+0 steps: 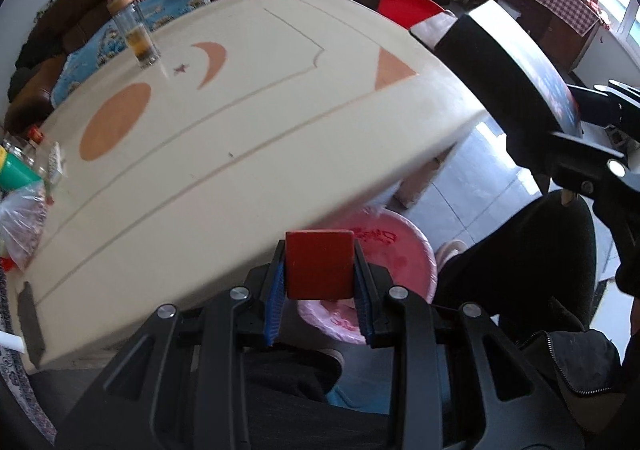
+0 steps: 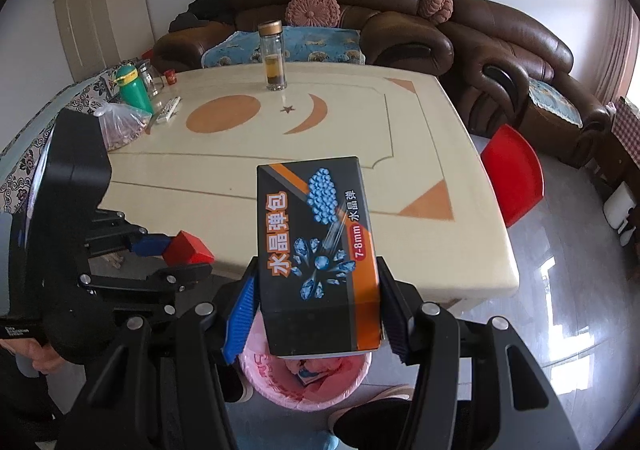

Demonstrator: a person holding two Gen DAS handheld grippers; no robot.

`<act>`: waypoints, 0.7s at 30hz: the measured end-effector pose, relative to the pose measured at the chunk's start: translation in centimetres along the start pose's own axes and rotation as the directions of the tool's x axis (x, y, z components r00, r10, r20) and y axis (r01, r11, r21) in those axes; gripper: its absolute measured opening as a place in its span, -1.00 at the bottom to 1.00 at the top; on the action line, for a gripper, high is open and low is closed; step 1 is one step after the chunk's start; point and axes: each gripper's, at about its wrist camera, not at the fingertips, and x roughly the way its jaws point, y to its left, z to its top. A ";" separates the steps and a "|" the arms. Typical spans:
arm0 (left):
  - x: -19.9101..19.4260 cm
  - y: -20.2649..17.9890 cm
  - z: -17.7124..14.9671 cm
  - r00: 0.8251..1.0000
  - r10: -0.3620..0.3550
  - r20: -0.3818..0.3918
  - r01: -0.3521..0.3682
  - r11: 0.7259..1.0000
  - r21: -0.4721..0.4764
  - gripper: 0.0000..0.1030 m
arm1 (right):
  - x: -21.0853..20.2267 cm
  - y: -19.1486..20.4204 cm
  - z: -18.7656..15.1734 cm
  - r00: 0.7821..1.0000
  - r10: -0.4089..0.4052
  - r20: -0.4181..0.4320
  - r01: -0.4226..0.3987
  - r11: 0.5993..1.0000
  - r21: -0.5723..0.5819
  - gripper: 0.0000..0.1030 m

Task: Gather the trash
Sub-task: 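Carry the red cube and box over the pink bin with both tools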

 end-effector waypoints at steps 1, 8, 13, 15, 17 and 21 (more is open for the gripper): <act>0.2 -0.1 -0.1 1.000 -0.005 -0.003 0.005 1.000 -0.002 -0.41 | 0.1 -0.1 -0.3 1.000 -0.001 -0.005 0.001 1.000 0.002 0.04; 3.1 -1.1 -1.5 0.997 -0.045 -0.059 0.045 0.999 -0.001 -0.41 | 1.5 -0.4 -2.3 0.999 0.004 -0.053 -0.004 1.000 0.013 0.04; 5.3 -1.7 -2.2 0.993 -0.070 -0.096 0.070 0.998 -0.006 -0.41 | 3.7 -0.6 -3.8 0.994 0.014 -0.107 -0.012 1.000 0.018 0.04; 6.3 -1.9 -2.3 0.991 -0.075 -0.114 0.075 0.997 -0.008 -0.41 | 4.7 -0.8 -4.5 0.991 0.022 -0.131 -0.018 0.999 0.028 0.04; 7.5 -2.3 -2.5 0.987 -0.086 -0.133 0.086 0.996 -0.005 -0.42 | 5.8 -1.1 -5.2 0.988 0.029 -0.154 -0.023 0.999 0.040 0.04; 9.9 -3.0 -3.2 0.981 -0.098 -0.169 0.099 0.995 0.001 -0.41 | 7.7 -1.6 -6.5 0.979 0.038 -0.198 -0.028 0.998 0.054 0.04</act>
